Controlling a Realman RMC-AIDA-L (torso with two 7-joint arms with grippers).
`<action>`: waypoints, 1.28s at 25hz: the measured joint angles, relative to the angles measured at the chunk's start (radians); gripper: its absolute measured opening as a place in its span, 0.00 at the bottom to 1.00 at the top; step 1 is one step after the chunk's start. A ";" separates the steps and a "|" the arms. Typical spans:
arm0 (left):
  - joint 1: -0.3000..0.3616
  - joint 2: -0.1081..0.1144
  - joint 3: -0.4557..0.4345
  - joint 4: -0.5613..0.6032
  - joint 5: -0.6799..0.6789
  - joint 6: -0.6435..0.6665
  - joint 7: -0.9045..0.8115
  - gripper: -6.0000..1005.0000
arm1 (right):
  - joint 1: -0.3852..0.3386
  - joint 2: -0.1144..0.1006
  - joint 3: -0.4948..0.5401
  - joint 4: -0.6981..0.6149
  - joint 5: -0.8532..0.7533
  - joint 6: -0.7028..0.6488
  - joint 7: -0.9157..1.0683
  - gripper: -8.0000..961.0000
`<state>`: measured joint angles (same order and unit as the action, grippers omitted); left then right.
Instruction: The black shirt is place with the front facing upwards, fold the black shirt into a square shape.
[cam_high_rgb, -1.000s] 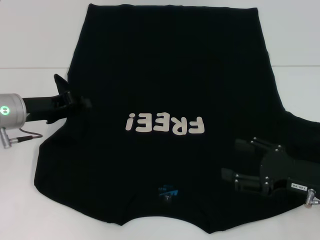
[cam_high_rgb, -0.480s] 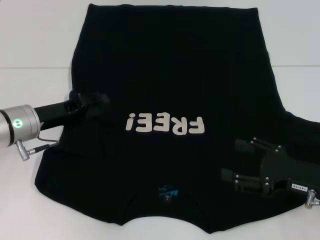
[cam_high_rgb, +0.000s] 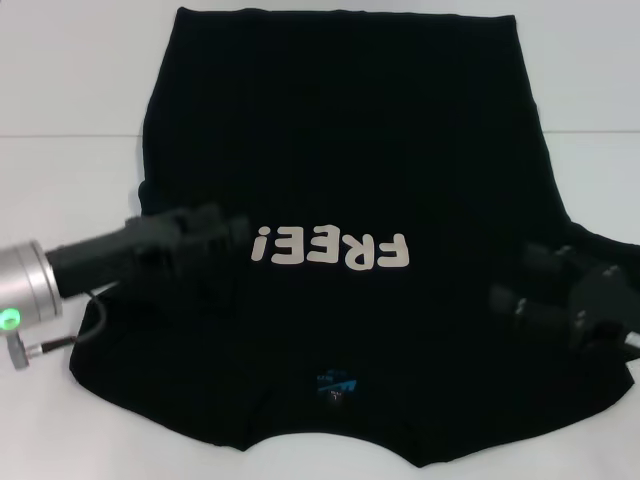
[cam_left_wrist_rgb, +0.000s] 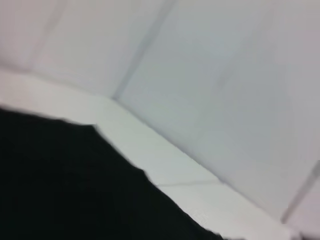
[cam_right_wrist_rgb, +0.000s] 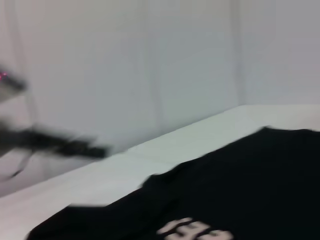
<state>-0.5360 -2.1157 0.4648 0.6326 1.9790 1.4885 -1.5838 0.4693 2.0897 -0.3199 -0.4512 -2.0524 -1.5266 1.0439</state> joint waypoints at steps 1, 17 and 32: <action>0.017 -0.010 0.010 0.011 -0.002 0.019 0.080 0.58 | -0.005 -0.002 0.023 -0.015 0.000 0.001 0.028 0.86; 0.113 -0.050 0.106 0.022 0.040 0.165 0.478 0.89 | -0.025 -0.138 -0.057 -0.600 -0.298 -0.028 1.129 0.85; 0.119 -0.050 0.101 0.011 0.042 0.140 0.486 0.89 | 0.165 -0.186 -0.224 -0.493 -0.650 0.060 1.261 0.85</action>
<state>-0.4174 -2.1660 0.5661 0.6441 2.0210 1.6281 -1.0983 0.6344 1.9039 -0.5443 -0.9445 -2.7027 -1.4670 2.3053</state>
